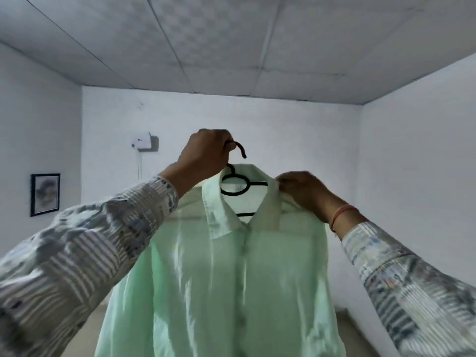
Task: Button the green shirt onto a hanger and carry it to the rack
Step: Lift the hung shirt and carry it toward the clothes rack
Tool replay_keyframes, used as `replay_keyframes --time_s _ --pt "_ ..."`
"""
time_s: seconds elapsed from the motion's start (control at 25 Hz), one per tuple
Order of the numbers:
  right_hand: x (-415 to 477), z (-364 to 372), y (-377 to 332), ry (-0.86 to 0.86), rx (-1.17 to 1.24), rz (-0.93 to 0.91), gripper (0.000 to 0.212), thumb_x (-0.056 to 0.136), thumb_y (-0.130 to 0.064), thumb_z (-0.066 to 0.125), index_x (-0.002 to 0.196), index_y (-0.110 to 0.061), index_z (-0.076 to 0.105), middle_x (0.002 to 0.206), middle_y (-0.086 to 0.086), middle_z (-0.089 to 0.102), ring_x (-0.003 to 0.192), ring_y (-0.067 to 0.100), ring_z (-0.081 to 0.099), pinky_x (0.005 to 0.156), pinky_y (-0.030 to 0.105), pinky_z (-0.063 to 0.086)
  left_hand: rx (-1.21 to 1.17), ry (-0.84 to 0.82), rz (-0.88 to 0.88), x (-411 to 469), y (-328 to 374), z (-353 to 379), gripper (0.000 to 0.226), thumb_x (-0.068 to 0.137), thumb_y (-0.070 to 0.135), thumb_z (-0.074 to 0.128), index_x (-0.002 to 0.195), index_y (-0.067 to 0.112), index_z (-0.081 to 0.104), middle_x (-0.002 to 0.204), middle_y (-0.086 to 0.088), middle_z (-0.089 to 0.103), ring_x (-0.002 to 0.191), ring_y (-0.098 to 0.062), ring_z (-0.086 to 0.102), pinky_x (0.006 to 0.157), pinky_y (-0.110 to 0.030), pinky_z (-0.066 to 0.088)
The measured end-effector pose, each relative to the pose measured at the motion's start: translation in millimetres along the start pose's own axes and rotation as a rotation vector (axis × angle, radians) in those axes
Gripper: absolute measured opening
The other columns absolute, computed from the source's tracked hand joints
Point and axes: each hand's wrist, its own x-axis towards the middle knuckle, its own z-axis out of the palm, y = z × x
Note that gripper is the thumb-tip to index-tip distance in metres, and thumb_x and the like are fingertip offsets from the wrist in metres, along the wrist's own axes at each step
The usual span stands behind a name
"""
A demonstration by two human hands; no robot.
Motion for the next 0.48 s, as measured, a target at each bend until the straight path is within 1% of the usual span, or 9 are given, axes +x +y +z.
replay_keyframes --time_s 0.04,0.08,0.12,0.16,0.2,0.24,0.28,0.4,0.48 --pt "1 -1 -10 0.070 0.266 0.041 0.029 0.102 -0.015 0.054 0.115 -0.016 0.080 0.122 0.003 0.079 0.107 0.018 0.069 0.087 0.030 0.049 0.021 -0.015 0.010 3 1 -5 0.026 0.107 0.026 0.055 0.115 0.014 0.076 0.104 -0.010 0.082 0.103 -0.040 0.070 0.076 -0.034 0.036" --pt "3 -1 -19 0.115 0.407 0.047 0.031 0.098 -0.013 0.056 0.117 -0.019 0.079 0.124 0.001 0.078 0.105 0.016 0.068 0.087 0.030 0.049 0.034 -0.030 0.012 6 1 -9 0.026 0.108 0.026 0.054 0.116 0.014 0.076 0.103 -0.010 0.082 0.102 -0.039 0.069 0.076 -0.034 0.037" --pt "8 -1 -27 0.109 0.407 0.003 0.028 0.095 -0.014 0.061 0.115 -0.021 0.079 0.121 -0.001 0.078 0.101 0.014 0.067 0.088 0.030 0.049 0.041 -0.046 0.007 7 1 -12 0.027 0.108 0.025 0.054 0.116 0.013 0.076 0.104 -0.010 0.082 0.103 -0.039 0.069 0.077 -0.035 0.038" --pt "15 0 -34 0.027 0.307 -0.053 0.021 0.093 -0.017 0.068 0.110 -0.020 0.080 0.115 -0.001 0.079 0.096 0.013 0.066 0.087 0.030 0.051 0.037 -0.055 -0.008 7 1 -13 0.027 0.108 0.025 0.054 0.116 0.013 0.076 0.104 -0.010 0.082 0.103 -0.038 0.069 0.077 -0.035 0.039" --pt "18 2 -43 -0.099 0.099 -0.099 0.012 0.093 -0.021 0.074 0.103 -0.017 0.079 0.104 -0.001 0.078 0.088 0.012 0.064 0.082 0.031 0.050 0.022 -0.057 -0.022 7 1 -13 0.027 0.108 0.025 0.054 0.116 0.014 0.076 0.104 -0.009 0.081 0.103 -0.038 0.069 0.077 -0.035 0.039" --pt "22 7 -48 -0.184 -0.112 -0.125 0.012 0.095 -0.027 0.075 0.096 -0.015 0.078 0.091 -0.001 0.074 0.080 0.013 0.061 0.075 0.033 0.048 0.000 -0.056 -0.035 6 2 -14 0.026 0.107 0.026 0.054 0.115 0.014 0.077 0.104 -0.009 0.081 0.103 -0.037 0.069 0.076 -0.035 0.039" --pt "26 11 -51 -0.197 -0.241 -0.143 0.019 0.097 -0.030 0.073 0.089 -0.014 0.076 0.083 -0.002 0.072 0.074 0.014 0.059 0.070 0.033 0.045 -0.019 -0.059 -0.045 5 2 -15 0.026 0.107 0.026 0.055 0.114 0.015 0.077 0.103 -0.008 0.081 0.102 -0.036 0.069 0.076 -0.035 0.040" --pt "37 15 -37 -0.027 -0.061 -0.089 0.037 0.101 -0.033 0.067 0.071 -0.012 0.067 0.068 -0.002 0.059 0.064 0.015 0.049 0.066 0.033 0.038 -0.107 -0.112 -0.077 7 0 -20 0.022 0.105 0.026 0.058 0.107 0.017 0.077 0.096 -0.004 0.082 0.089 -0.030 0.075 0.076 -0.036 0.053" --pt "35 14 -29 -0.056 -0.036 -0.057 0.041 0.098 -0.037 0.070 0.065 -0.015 0.059 0.064 -0.001 0.051 0.060 0.014 0.045 0.063 0.032 0.035 -0.215 -0.145 -0.118 11 2 -22 0.017 0.103 0.024 0.062 0.099 0.019 0.077 0.088 -0.001 0.082 0.070 -0.023 0.079 0.070 -0.034 0.062"
